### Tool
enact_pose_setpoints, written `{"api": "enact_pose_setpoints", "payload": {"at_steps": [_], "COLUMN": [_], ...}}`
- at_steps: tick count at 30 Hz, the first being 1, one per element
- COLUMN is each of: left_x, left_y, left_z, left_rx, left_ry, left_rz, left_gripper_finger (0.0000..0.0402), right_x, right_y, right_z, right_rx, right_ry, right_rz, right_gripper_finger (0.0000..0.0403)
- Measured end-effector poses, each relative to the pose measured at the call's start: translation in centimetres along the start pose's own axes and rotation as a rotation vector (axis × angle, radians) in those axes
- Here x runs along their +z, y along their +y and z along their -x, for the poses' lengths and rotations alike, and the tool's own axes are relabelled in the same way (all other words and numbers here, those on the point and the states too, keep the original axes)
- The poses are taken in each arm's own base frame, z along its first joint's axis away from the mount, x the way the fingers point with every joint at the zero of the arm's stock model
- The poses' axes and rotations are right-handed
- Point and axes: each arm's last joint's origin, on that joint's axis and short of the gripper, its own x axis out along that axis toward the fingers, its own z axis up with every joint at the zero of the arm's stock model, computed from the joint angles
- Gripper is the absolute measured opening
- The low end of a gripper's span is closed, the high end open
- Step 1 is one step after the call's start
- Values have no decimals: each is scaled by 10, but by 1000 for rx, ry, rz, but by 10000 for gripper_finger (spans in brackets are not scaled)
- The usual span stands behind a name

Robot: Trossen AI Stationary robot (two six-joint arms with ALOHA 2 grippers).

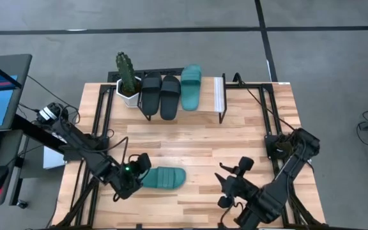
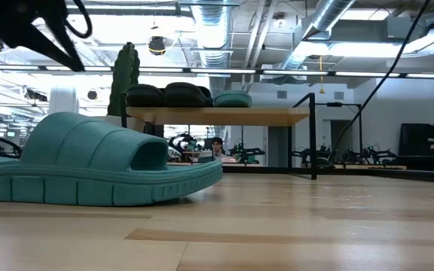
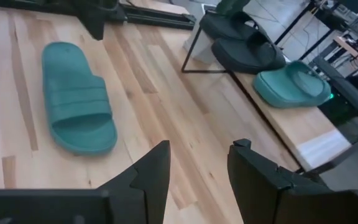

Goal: Pick and place slides into the shelf
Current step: Put the green slide on the shelf

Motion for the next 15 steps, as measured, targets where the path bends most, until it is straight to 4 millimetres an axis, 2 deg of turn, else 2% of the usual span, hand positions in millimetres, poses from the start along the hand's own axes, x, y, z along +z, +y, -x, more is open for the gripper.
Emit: {"api": "enact_pose_setpoints", "payload": {"at_steps": [6, 15], "left_x": [-5, -17], "left_y": [10, 22], "left_z": [-9, -23], "left_rx": [11, -53], "left_ry": [26, 23], "left_rz": [-193, -218], "left_gripper_finger": [2, 2], "right_x": [-17, -30], "right_y": [6, 9], "right_z": [-2, 0], "right_rx": [-15, -16], "right_ry": [3, 0], "right_rz": [-30, -52], "right_gripper_finger": [144, 143]}}
